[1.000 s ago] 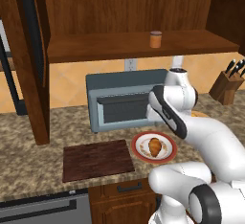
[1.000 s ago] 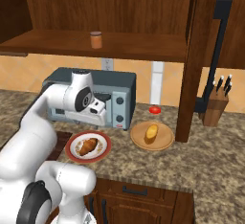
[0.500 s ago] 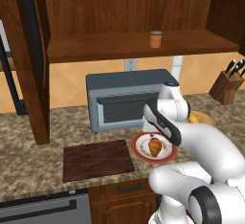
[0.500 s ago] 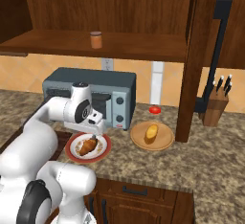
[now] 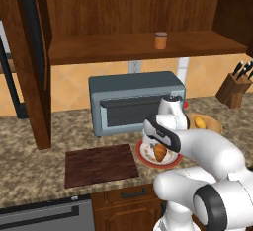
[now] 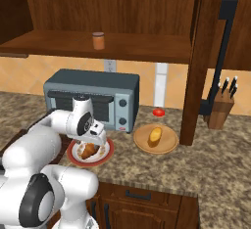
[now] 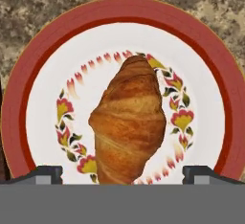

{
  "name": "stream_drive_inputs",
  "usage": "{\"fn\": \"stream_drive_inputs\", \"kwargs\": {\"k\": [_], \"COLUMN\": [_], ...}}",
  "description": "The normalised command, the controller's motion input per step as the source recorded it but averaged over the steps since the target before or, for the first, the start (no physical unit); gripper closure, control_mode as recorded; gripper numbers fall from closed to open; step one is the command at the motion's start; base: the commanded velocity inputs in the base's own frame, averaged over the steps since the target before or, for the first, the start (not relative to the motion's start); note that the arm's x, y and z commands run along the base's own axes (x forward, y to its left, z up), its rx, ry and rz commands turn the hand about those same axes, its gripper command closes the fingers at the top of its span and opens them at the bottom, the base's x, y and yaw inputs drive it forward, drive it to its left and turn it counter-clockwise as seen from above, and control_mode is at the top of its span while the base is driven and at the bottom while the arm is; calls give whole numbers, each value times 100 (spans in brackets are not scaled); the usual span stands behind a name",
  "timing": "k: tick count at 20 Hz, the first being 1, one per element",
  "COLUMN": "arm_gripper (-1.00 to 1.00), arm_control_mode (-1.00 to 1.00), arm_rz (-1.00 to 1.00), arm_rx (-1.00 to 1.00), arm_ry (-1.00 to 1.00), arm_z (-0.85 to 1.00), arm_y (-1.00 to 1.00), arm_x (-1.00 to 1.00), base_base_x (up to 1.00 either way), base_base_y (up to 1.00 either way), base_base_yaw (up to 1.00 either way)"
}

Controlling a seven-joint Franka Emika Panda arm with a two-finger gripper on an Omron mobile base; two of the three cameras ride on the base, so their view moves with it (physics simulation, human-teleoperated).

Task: From the different types of pastries on the counter, select a croissant and place it on the cutting board. Then retrieve a jar of jam from the cabinet and place it alongside the croissant on the cutting board.

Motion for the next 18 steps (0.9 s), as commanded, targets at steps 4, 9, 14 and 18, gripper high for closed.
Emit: {"fn": "stream_drive_inputs", "kwargs": {"k": [4, 9, 14, 18], "arm_gripper": [-100, -100, -100, 100], "arm_control_mode": [-100, -100, -100, -100], "arm_rz": [0, 0, 0, 0], "arm_rx": [0, 0, -1, -2], "arm_ry": [0, 0, -3, -5], "arm_z": [-20, -19, -33, -34], "arm_y": [0, 1, 0, 1], "arm_x": [7, 10, 16, 15], "base_base_x": [0, 0, 0, 0], "base_base_y": [0, 0, 0, 0], "base_base_yaw": [0, 0, 0, 0]}}
